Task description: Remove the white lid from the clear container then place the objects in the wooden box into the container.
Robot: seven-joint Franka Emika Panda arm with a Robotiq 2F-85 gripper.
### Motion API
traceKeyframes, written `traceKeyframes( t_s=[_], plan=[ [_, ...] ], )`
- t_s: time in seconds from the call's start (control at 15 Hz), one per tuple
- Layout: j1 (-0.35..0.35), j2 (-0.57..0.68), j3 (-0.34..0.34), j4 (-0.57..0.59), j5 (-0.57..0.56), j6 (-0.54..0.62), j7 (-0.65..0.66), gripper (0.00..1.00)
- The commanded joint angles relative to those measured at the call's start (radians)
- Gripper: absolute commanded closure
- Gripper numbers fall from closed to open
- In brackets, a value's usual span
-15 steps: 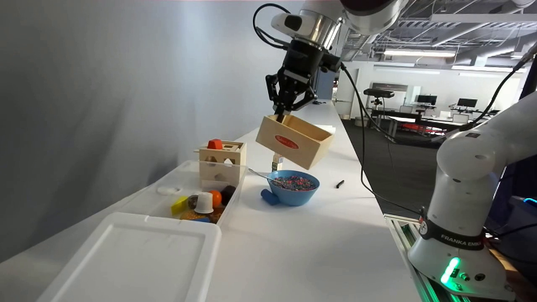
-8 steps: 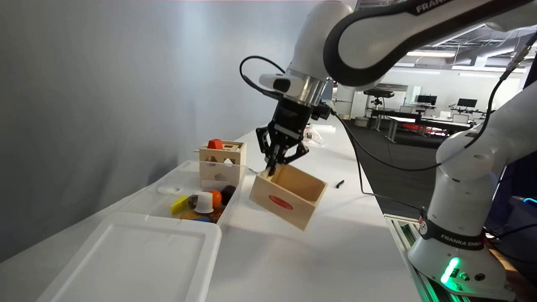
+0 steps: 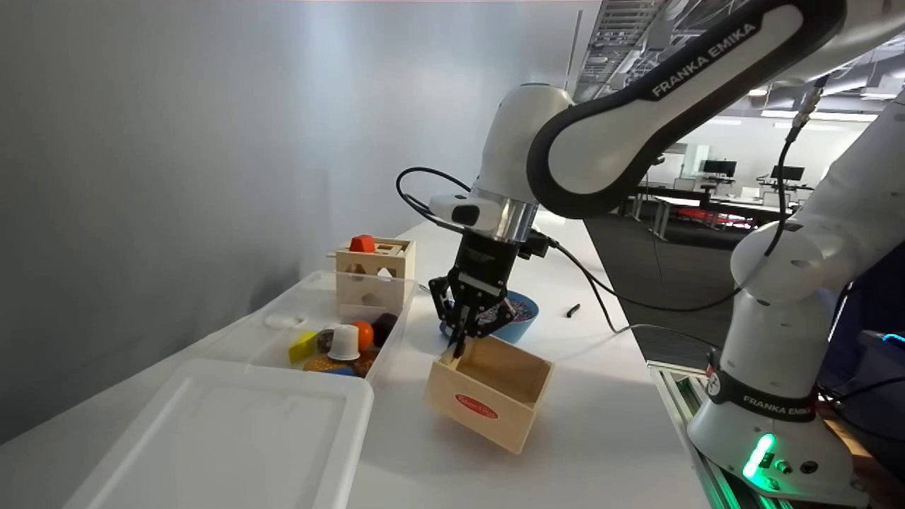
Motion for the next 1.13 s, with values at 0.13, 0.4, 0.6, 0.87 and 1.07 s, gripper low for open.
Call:
traceKeyframes(
  t_s=[0.13, 0.4, 0.6, 0.87, 1.07],
  plan=[
    [-0.141, -0.117, 0.131, 0.007, -0.016, 0.071, 0.035, 0.69],
    [-0.177, -0.097, 0.149, 0.019, -0.007, 0.070, 0.050, 0.47],
    [-0.062, -0.035, 0.036, 0.021, 0.081, 0.052, -0.021, 0.27],
    [0.106, 0.048, -0.134, 0.014, 0.337, 0.061, -0.217, 0.02],
    [0.040, 0.051, -0.077, 0.034, 0.321, 0.034, -0.192, 0.04]
  ],
)
